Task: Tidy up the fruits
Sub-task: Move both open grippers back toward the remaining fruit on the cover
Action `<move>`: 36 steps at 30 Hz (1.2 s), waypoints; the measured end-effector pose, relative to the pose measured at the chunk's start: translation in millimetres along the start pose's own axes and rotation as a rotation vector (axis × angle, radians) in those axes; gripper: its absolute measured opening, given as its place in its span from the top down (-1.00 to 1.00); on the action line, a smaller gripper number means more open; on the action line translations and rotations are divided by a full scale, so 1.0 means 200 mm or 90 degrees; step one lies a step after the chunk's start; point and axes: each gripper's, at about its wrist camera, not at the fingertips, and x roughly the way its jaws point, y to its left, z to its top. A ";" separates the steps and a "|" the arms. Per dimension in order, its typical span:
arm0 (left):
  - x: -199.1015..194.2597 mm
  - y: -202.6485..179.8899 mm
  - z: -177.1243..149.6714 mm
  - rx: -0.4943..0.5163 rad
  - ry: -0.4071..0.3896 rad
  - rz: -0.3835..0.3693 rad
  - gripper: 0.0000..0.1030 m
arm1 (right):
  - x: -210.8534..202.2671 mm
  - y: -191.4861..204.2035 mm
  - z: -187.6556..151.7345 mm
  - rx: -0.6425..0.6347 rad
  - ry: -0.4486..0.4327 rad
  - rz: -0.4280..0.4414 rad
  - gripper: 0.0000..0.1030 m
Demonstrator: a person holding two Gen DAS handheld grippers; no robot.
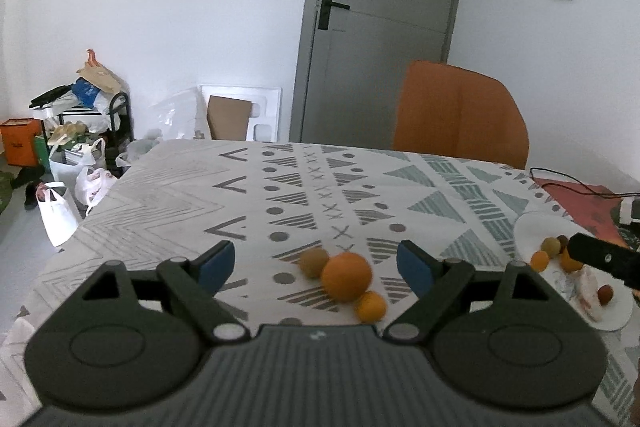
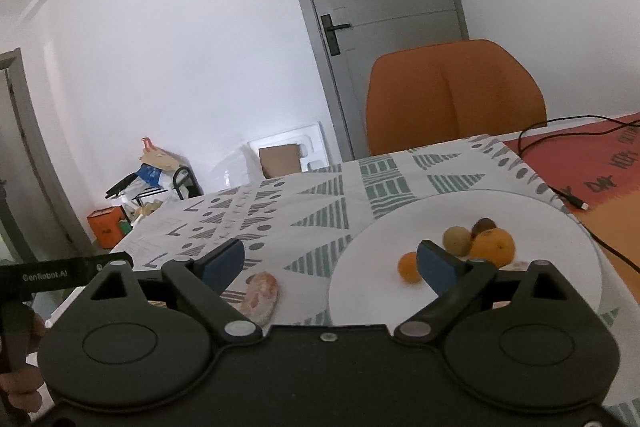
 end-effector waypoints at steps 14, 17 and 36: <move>0.10 0.13 0.01 -0.034 0.010 0.009 -0.68 | 0.10 0.11 0.00 -0.034 0.026 0.010 -0.80; 0.12 0.12 0.02 -0.040 0.016 -0.001 -0.67 | 0.13 0.12 0.00 -0.041 0.034 0.013 -0.76; 0.33 0.02 -0.07 -0.040 0.079 -0.087 0.19 | 0.25 0.16 0.00 -0.074 0.073 0.023 -0.40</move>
